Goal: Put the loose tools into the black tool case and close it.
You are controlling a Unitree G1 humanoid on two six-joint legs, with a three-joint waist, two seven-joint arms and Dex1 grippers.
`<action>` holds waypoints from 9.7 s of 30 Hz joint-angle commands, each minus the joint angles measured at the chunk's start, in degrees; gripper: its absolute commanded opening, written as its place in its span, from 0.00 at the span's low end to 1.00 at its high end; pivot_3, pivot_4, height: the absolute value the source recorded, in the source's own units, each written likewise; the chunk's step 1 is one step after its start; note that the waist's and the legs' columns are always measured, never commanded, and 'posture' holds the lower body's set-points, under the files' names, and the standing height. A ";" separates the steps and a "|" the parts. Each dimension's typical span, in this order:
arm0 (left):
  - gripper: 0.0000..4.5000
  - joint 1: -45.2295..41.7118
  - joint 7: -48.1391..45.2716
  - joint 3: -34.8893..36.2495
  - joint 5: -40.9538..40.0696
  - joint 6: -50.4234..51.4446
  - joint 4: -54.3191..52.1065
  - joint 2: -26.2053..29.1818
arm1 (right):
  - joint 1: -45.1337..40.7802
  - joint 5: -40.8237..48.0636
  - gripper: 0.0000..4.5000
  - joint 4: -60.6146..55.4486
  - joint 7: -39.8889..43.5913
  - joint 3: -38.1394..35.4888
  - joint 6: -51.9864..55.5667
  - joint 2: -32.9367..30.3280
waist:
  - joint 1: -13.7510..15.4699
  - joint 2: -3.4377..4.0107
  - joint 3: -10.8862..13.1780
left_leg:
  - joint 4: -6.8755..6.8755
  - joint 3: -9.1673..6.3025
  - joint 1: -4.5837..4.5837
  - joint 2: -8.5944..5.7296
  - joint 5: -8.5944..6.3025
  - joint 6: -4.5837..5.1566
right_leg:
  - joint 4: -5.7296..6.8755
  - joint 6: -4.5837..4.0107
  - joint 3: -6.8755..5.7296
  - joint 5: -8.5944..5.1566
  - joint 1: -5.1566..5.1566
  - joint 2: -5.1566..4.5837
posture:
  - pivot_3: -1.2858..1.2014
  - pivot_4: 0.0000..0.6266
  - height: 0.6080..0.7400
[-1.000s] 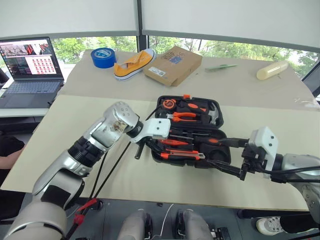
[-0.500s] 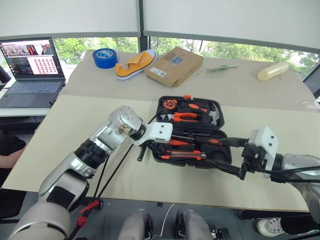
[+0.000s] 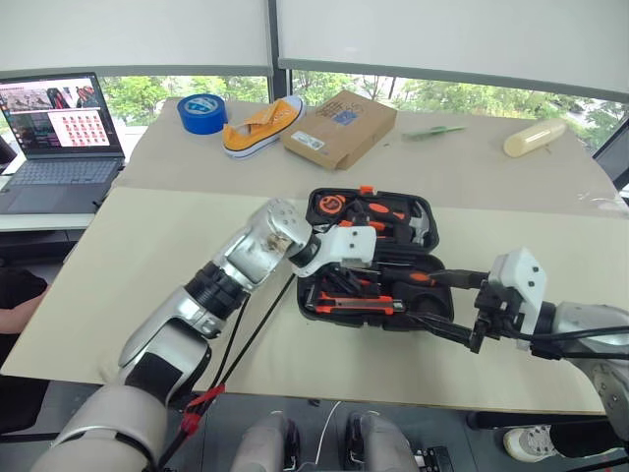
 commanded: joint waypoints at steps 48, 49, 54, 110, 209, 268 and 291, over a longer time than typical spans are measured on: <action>1.00 20.73 6.89 35.90 -35.39 19.11 -38.01 24.18 | -23.01 -22.88 0.46 52.73 6.88 10.95 -13.08 -4.19 | -1.60 0.21 0.05 | -0.07 0.02 0.29 -0.01 0.07 -0.16 | -0.03 0.07 -0.03 -0.05 0.25 -0.31 | 0.52 0.24 0.93; 1.00 20.60 6.99 35.77 -35.24 18.99 -37.76 24.17 | -23.02 -22.87 0.39 52.73 6.93 10.77 -13.25 -3.96 | -1.60 0.21 0.05 | -0.07 0.02 0.29 0.00 0.07 -0.17 | -0.03 0.07 -0.03 -0.05 0.26 -0.31 | 0.52 0.24 0.93; 1.00 20.58 6.80 34.72 -34.24 17.69 -36.97 24.41 | -21.35 -21.16 0.01 50.04 7.71 8.38 -13.27 -4.04 | -1.60 0.22 0.05 | -0.07 0.03 0.31 -0.01 0.07 -0.17 | -0.02 0.07 -0.02 -0.05 0.26 -0.32 | 0.52 0.24 0.93; 0.01 21.93 17.26 27.21 -15.95 4.25 -10.62 19.38 | -22.04 -16.28 0.00 38.78 4.61 8.14 -8.96 -1.99 | -1.59 0.48 0.21 | -0.19 0.12 0.15 0.00 0.06 -0.17 | -0.05 0.05 -0.09 -0.03 0.06 -0.06 | 0.52 0.24 0.93; 0.01 7.92 44.64 40.84 -26.40 29.10 -7.21 1.05 | -49.22 -15.19 0.00 43.64 -21.38 6.68 8.38 20.03 | -1.94 0.31 0.21 | -0.96 0.27 0.26 -0.07 0.59 -0.82 | 0.14 -0.39 -0.12 0.06 -0.36 0.04 | 0.52 0.24 0.93; 0.00 29.32 44.24 39.29 -22.93 9.40 -28.10 4.22 | -26.00 -9.37 0.31 25.77 -19.66 1.53 0.60 16.61 | -1.68 0.33 0.19 | -1.07 0.34 0.18 0.02 0.66 -0.86 | 0.13 -0.38 -0.11 0.03 -0.52 0.22 | 0.52 0.24 0.93; 0.00 22.91 43.55 38.53 -18.87 -0.45 -20.16 4.37 | -31.81 -11.10 0.01 27.08 -22.31 0.44 -11.59 20.70 | -1.63 0.33 0.21 | -1.07 0.35 -0.03 0.00 0.68 -0.83 | 0.17 -0.41 -0.22 0.05 -0.65 0.26 | 0.52 0.24 0.93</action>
